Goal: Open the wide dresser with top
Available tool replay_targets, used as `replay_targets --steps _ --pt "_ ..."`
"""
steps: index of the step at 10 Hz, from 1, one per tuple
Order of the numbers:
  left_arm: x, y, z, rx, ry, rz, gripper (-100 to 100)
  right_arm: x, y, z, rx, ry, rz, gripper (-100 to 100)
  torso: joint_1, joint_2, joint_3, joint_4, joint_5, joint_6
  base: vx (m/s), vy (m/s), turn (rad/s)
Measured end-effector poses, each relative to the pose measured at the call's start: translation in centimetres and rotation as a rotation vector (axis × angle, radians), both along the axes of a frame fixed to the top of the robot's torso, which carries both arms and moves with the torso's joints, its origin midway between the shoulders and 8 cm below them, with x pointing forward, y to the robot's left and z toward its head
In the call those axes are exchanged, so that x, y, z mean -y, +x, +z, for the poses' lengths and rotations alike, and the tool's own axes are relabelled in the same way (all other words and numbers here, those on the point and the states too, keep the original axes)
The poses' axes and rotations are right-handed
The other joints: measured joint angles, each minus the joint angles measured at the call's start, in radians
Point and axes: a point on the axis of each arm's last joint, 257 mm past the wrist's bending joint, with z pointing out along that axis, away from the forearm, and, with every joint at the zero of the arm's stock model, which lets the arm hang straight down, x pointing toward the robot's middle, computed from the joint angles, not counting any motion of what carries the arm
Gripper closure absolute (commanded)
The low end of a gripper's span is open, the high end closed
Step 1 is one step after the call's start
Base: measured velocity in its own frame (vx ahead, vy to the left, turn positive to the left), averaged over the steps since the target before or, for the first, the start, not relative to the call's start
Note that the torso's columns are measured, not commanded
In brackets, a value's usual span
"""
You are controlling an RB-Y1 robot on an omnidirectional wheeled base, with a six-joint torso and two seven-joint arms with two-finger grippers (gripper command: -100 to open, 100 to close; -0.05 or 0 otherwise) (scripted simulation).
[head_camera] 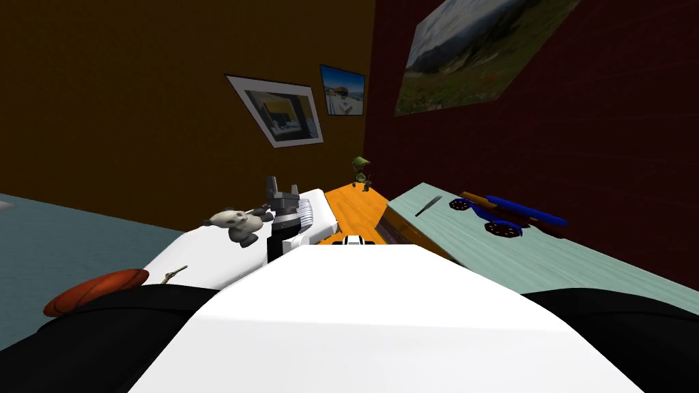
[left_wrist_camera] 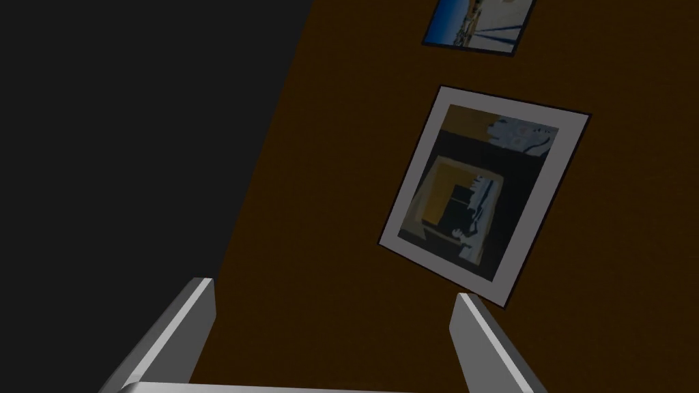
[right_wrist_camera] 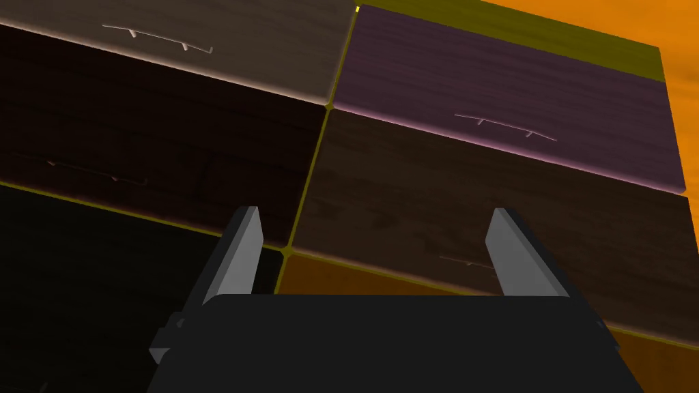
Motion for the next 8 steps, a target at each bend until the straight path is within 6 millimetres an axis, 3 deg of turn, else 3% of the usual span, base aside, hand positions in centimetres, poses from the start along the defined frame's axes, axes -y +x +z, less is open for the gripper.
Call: replay_targets --steps 4,8 --pt "0.0 0.0 0.0 0.000 0.000 0.000 0 2.4 -5.3 -0.1 -0.170 -0.127 0.010 -100 0.000 0.001 0.001 0.000 0.000 0.000 0.038 0.000 0.203" --pt "0.0 0.0 0.0 0.000 0.000 0.000 0 4.1 -8.6 0.7 -0.294 -0.236 0.023 -100 0.000 0.002 0.001 0.000 0.000 0.001 0.025 -0.007 0.144"
